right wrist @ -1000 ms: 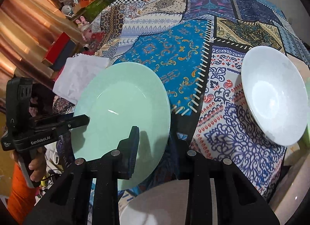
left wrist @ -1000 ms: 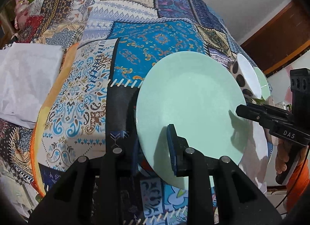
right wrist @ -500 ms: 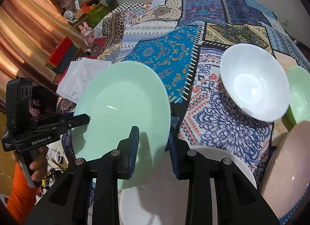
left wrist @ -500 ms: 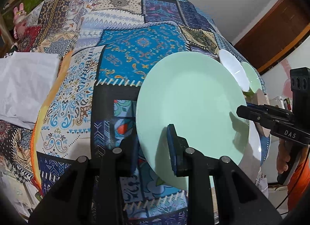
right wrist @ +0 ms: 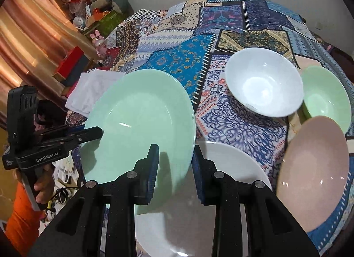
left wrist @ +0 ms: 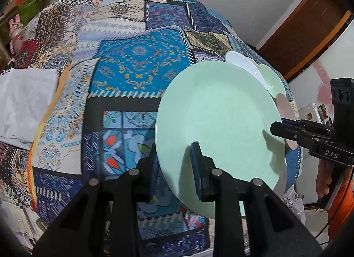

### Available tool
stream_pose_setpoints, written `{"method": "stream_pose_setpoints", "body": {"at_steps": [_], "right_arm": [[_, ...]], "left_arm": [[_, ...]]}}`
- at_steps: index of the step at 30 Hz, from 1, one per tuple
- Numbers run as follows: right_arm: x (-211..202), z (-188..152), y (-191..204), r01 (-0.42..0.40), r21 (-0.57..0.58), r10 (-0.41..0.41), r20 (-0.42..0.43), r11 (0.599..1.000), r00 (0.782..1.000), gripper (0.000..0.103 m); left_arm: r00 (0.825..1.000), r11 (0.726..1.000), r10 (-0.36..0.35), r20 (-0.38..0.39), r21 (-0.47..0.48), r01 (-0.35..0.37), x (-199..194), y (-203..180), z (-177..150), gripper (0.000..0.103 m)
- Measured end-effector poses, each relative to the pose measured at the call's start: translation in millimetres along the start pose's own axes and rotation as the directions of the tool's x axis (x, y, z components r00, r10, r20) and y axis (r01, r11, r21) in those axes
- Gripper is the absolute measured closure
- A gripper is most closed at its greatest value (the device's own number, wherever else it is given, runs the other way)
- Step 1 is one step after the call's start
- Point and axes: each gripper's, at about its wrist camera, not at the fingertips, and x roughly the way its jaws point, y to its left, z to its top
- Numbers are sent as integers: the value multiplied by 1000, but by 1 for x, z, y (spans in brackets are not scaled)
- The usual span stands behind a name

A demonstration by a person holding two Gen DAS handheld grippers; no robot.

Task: Organize plates and bowls
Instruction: 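Lift the pale green plate with the left tool and carry it toward the white plate, then lower the pale green plate onto the white plate and open the left tool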

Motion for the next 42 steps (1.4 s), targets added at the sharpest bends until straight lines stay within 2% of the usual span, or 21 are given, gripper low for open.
{"method": "stream_pose_setpoints", "body": {"at_steps": [14, 32, 38, 42], "right_arm": [[-25, -30, -24, 4, 55, -5, 15, 998, 1000, 75], [-32, -73, -49, 3, 145, -5, 13, 989, 1000, 75], [-29, -84, -57, 7, 169, -10, 16, 986, 1000, 74], [-26, -92, -67, 2, 209, -5, 15, 978, 1000, 73]], "left_arm": [[1000, 997, -16, -10, 72, 16, 1, -40, -15, 77], [996, 996, -44, -81, 74, 50, 33, -62, -49, 77], [997, 995, -24, -74, 94, 30, 43, -71, -52, 76], [995, 993, -15, -98, 113, 26, 52, -79, -52, 75]]}}
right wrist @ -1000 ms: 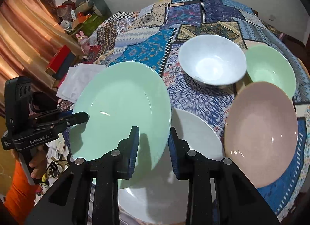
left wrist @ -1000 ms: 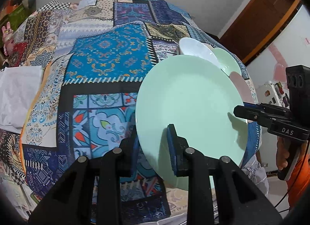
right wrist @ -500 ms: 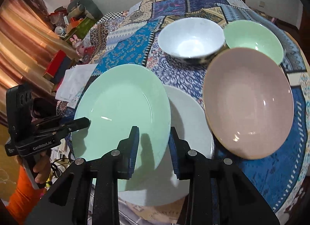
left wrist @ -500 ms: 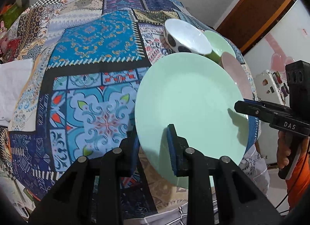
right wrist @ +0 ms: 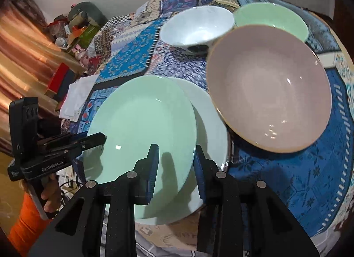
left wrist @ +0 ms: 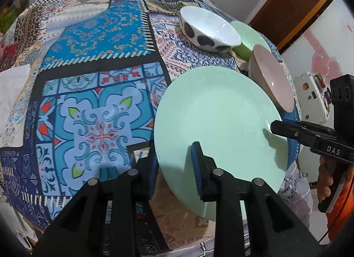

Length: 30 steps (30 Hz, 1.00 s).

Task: Organize plates and bowls
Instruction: 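Lower the pale green plate onto the white plate and open the left tool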

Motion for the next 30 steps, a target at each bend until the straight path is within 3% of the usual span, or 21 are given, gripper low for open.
{"method": "stream_pose_setpoints", "body": {"at_steps": [12, 16, 19, 30], "right_arm": [[-6, -8, -15, -47, 40, 46, 13, 998, 999, 73], [-5, -8, -22, -71, 70, 70, 22, 995, 997, 74], [-4, -7, -24, -73, 82, 71, 28, 994, 997, 74], [-11, -10, -25, -85, 60, 82, 48, 995, 995, 74]], "left_arm": [[997, 997, 72, -20, 28, -71, 10, -12, 5, 71], [994, 994, 105, -22, 41, -104, 15, -21, 9, 61], [991, 989, 135, -8, 59, -134, 16, -26, 10, 59], [994, 992, 113, 14, 62, -113, 9, -25, 9, 53]]}}
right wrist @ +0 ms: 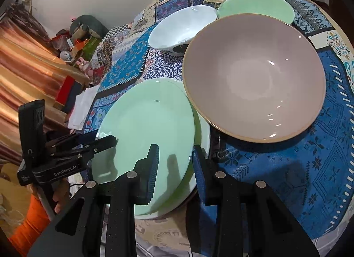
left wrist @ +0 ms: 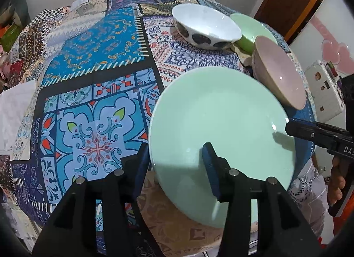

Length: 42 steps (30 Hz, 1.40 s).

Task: Organize plates and bowls
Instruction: 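Lower the pale green plate onto the white plate and open the left tool, then move the right tool to the pale pink bowl and grasp its rim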

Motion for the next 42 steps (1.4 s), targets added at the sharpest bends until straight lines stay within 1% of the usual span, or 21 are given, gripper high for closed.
{"method": "stream_pose_setpoints", "body": {"at_steps": [2, 4, 5, 9, 10, 12, 15, 17, 18, 19, 21, 23, 26, 31, 35, 36, 37, 39, 41, 42], "right_arm": [[-6, -1, 0, 5, -10, -4, 11, 1000, 1000, 73], [-13, -2, 0, 0, -19, 1, 24, 1000, 1000, 73], [-19, -3, 0, 0, -23, 0, 39, 1000, 999, 73], [-38, -5, 7, 34, -75, -27, 96, 997, 995, 73], [-43, -5, 9, 43, -86, -33, 112, 995, 993, 73], [-54, -5, 9, 72, -106, -55, 156, 992, 986, 73], [-68, -1, 7, 124, -118, -96, 220, 985, 971, 71], [-76, 3, 0, 161, -108, -128, 258, 981, 957, 70], [-79, 6, -3, 172, -99, -140, 268, 980, 953, 70], [-81, 8, -6, 180, -89, -149, 278, 980, 949, 70], [-86, 13, -17, 197, -65, -170, 296, 978, 940, 68], [-88, 18, -28, 218, -36, -196, 311, 975, 930, 60], [-87, 23, -46, 224, 1, -214, 311, 974, 926, 56], [-78, 28, -72, 228, 47, -232, 293, 973, 928, 55], [-63, 33, -86, 222, 70, -233, 263, 972, 936, 55], [-61, 33, -88, 223, 72, -234, 258, 972, 937, 55], [-58, 33, -90, 222, 71, -233, 254, 972, 939, 55], [-52, 34, -91, 226, 67, -236, 245, 972, 940, 55], [-46, 33, -93, 218, 62, -227, 232, 974, 946, 55], [-44, 32, -94, 214, 63, -222, 227, 975, 948, 55]], "left_arm": [[1000, 1000, -8, 21, -10, 8, -10, 1, 2, 53], [999, 1000, 0, 54, -11, 1, -22, 0, 5, 46], [997, 1000, 7, 77, -11, -6, -29, -1, 7, 45], [989, 1000, 10, 147, 15, -13, -53, -14, 18, 42], [987, 1000, 8, 157, 22, -12, -56, -17, 21, 39], [982, 999, 5, 187, 42, -13, -64, -27, 27, 33], [974, 996, 1, 224, 88, -22, -70, -46, 38, 32], [973, 992, 2, 232, 121, -30, -67, -59, 45, 29], [973, 991, 0, 232, 133, -32, -65, -66, 48, 25], [973, 989, -6, 230, 146, -29, -62, -72, 52, 17], [973, 985, -23, 229, 169, -17, -55, -84, 59, 15], [975, 982, -32, 219, 189, -10, -46, -94, 68, 15], [980, 979, -49, 191, 204, 9, -30, -106, 81, 14], [991, 979, -56, 123, 200, 31, 6, -118, 101, 14], [996, 982, -59, 70, 184, 46, 37, -121, 113, 15], [997, 982, -65, 53, 183, 54, 43, -121, 115, 20], [997, 981, -68, 37, 183, 60, 50, -122, 117, 28], [998, 980, -69, 2, 187, 67, 64, -125, 119, 35], [997, 977, -75, -20, 197, 78, 72, -127, 118, 38], [997, 975, -77, -27, 205, 80, 76, -129, 118, 43]]}}
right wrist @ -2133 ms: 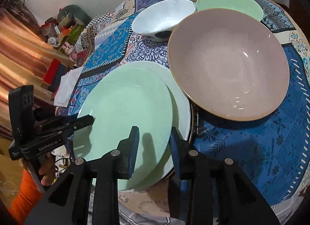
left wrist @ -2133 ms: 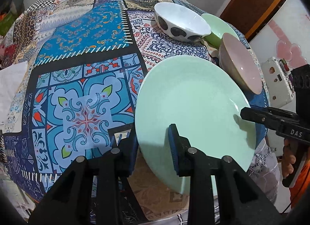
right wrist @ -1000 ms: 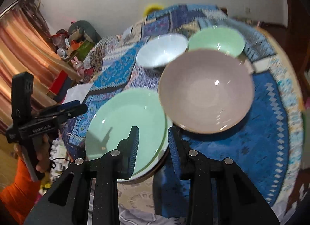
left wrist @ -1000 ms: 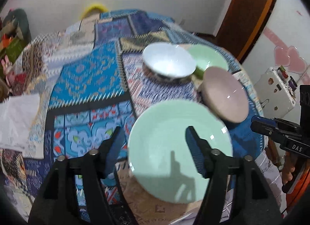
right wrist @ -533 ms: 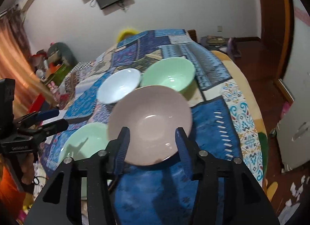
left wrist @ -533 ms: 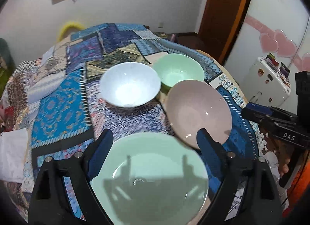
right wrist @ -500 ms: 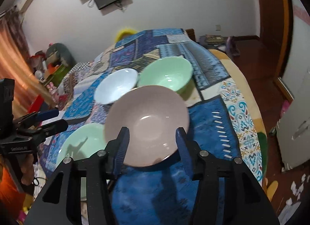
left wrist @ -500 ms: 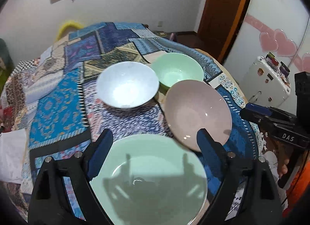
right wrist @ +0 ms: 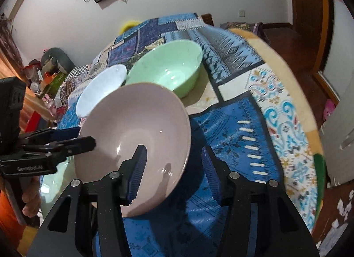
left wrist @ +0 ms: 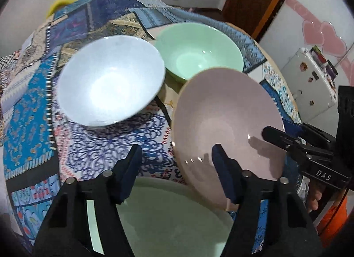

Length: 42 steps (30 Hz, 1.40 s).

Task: Organize plates and bowls
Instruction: 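Move the right tool to the pale pink bowl and grasp its rim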

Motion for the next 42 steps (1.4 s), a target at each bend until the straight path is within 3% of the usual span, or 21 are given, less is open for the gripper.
{"method": "stream_pose_setpoints", "body": {"at_steps": [4, 12, 15, 27, 42], "right_arm": [[7, -4, -1, -13, -6, 13, -14, 1000, 1000, 66], [14, -12, -5, -82, 28, 84, -76, 996, 994, 78], [16, -12, -3, -81, 30, 83, -87, 996, 993, 82], [0, -11, -6, -62, 74, 67, -67, 995, 996, 83], [-34, -1, 30, -71, 12, 71, 9, 997, 997, 83]], "left_arm": [[999, 999, -17, -34, 32, 18, 12, -6, -1, 59], [994, 997, -56, -93, 40, 60, 28, -15, -3, 76], [996, 998, -28, -90, 49, 33, 30, -21, -2, 77], [998, 997, -41, -43, 58, 43, 10, -28, -6, 81], [997, 999, -27, 76, 46, 23, -57, -26, -21, 81]]}}
